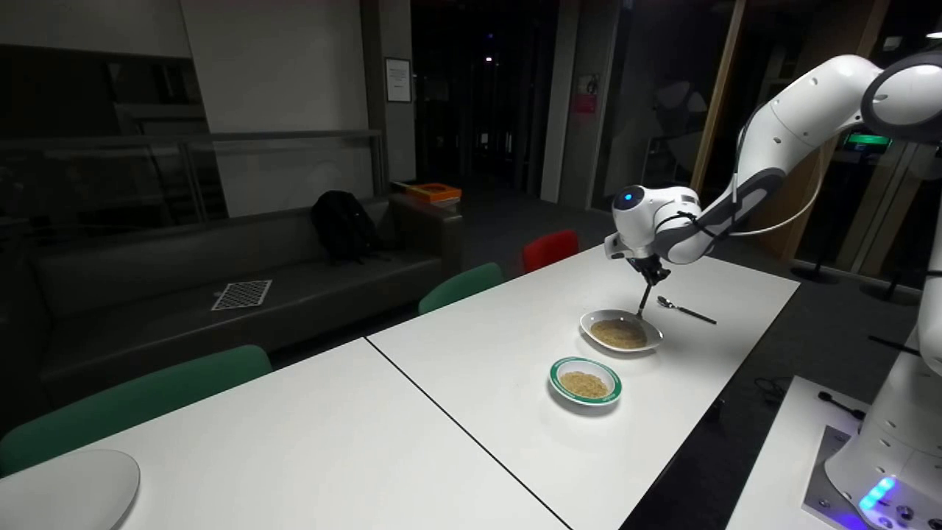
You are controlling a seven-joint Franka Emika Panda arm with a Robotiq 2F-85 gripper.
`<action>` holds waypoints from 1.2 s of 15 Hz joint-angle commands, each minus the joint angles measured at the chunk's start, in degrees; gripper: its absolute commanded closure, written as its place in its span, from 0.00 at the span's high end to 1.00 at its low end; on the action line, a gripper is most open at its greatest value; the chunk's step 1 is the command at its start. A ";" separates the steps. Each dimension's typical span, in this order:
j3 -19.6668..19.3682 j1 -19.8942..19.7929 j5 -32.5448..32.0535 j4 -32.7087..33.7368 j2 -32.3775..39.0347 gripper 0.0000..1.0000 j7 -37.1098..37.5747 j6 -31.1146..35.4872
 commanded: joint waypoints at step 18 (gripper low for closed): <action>1.53 0.98 3.69 -3.78 -4.53 0.03 -0.70 -0.23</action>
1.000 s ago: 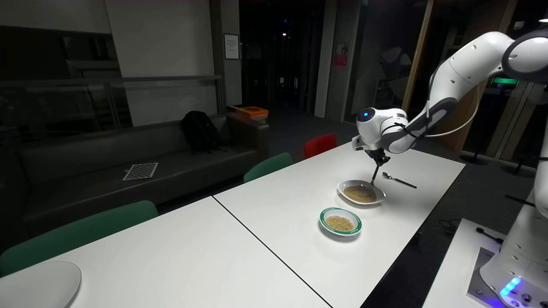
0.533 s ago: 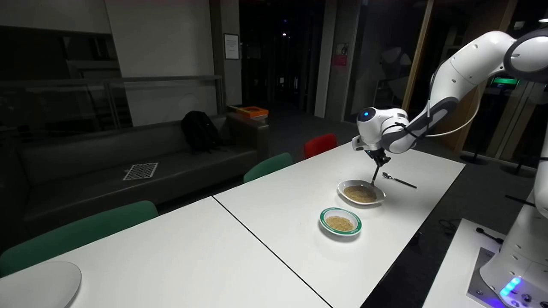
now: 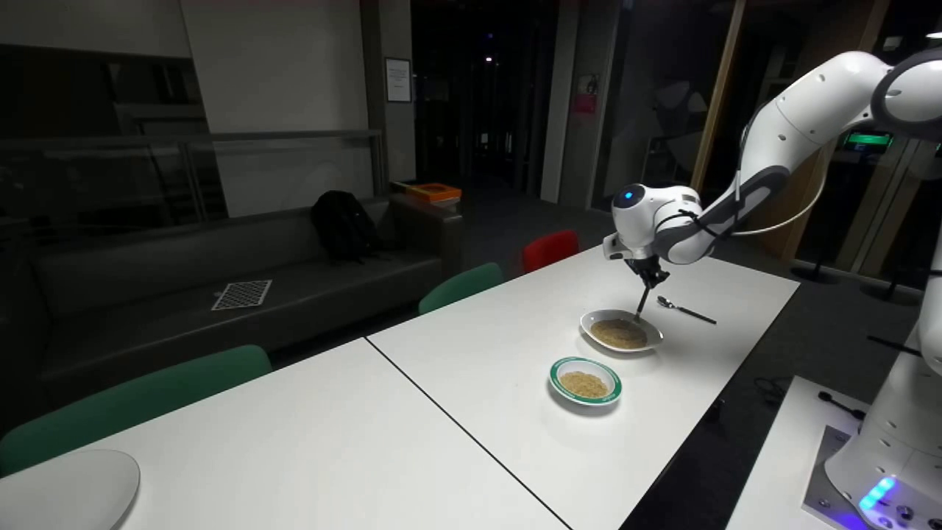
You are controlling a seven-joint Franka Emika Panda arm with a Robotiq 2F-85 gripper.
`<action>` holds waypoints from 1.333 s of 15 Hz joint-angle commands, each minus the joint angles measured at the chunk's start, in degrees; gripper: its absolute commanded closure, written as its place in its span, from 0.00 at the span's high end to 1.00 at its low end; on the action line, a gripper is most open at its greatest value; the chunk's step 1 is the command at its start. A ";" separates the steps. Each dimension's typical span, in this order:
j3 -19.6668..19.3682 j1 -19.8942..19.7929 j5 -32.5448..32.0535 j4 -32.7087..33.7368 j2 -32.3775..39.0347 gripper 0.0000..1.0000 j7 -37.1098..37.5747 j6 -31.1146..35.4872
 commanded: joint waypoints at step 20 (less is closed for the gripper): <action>3.35 3.17 2.02 -0.63 -1.47 0.03 -1.39 -0.70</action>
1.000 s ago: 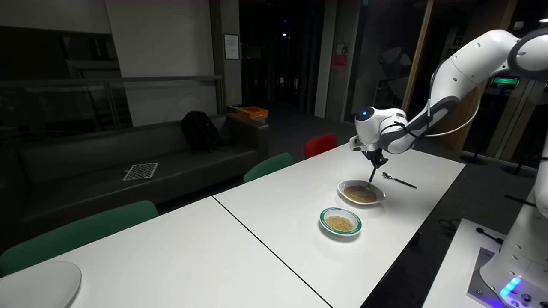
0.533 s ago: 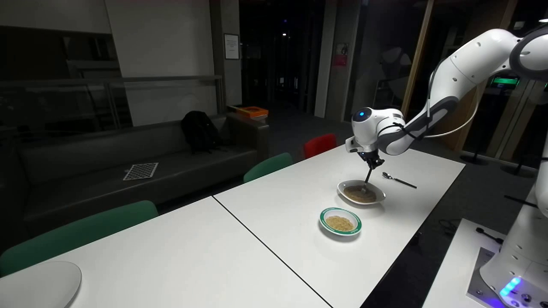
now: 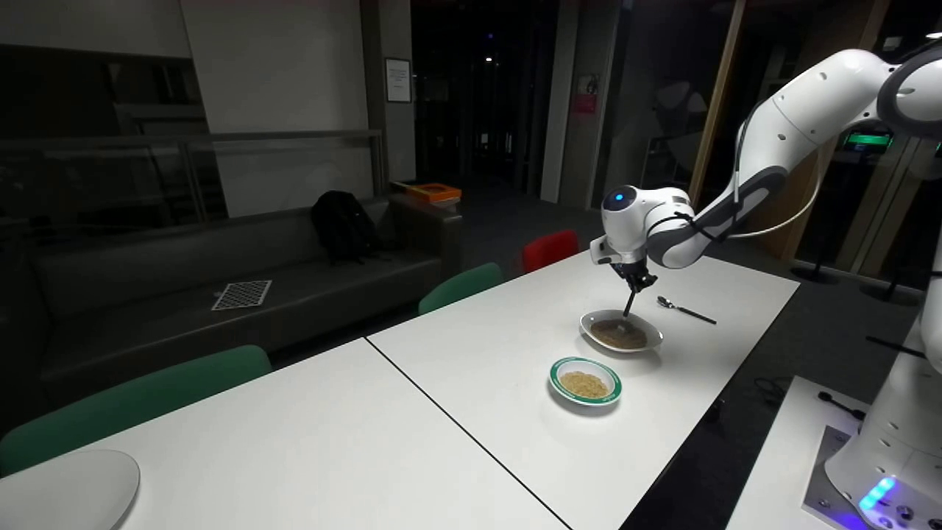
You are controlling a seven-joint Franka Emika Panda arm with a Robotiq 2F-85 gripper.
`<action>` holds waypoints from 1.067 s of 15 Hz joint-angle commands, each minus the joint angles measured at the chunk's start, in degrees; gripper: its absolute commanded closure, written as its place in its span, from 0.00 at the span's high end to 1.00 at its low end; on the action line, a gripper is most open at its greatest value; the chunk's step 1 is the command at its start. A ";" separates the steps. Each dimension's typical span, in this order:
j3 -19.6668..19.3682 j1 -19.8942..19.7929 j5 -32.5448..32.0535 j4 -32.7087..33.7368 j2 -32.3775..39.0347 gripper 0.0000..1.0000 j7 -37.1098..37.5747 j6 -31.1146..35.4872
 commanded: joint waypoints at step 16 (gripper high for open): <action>0.90 1.64 -0.26 0.42 -1.62 0.03 -1.43 -1.61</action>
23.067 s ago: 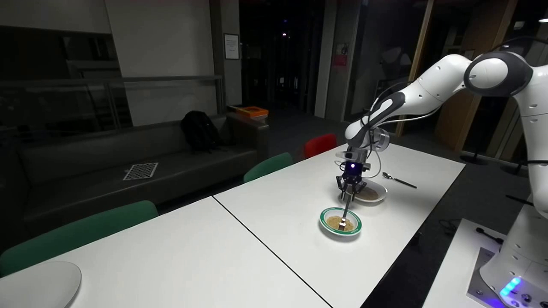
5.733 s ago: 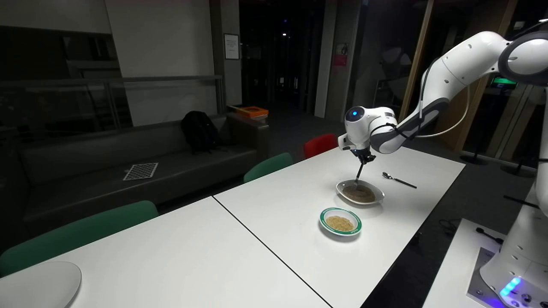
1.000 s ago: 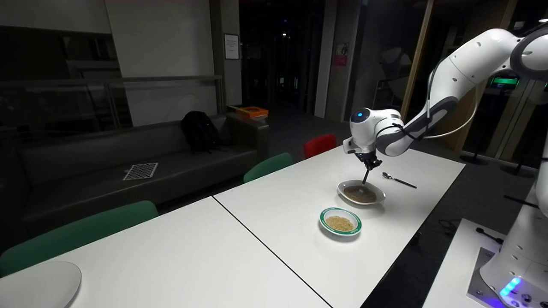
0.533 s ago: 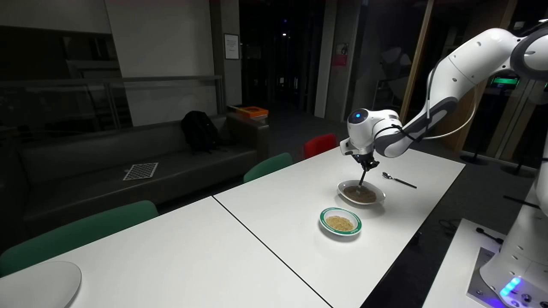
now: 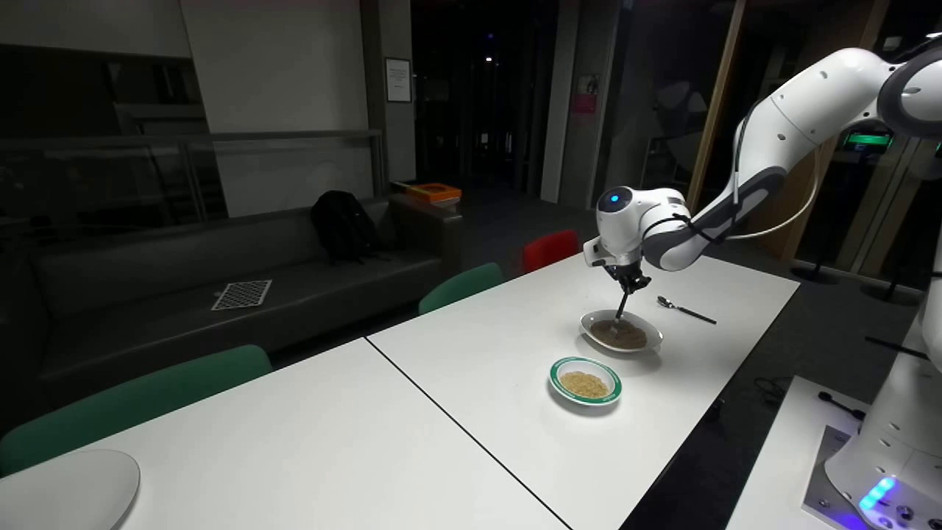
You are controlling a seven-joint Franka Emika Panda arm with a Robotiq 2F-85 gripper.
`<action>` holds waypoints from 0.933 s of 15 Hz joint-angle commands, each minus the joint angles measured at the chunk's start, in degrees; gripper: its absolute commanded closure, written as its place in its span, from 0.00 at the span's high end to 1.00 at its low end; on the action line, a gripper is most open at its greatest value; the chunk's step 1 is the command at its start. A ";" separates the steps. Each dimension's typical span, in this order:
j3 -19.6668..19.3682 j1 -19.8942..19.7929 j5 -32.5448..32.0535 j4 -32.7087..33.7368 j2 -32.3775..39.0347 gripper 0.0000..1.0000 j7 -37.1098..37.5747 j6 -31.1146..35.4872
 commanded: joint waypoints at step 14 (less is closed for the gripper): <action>-3.92 -2.01 -2.64 0.82 -2.66 0.03 -1.02 -3.75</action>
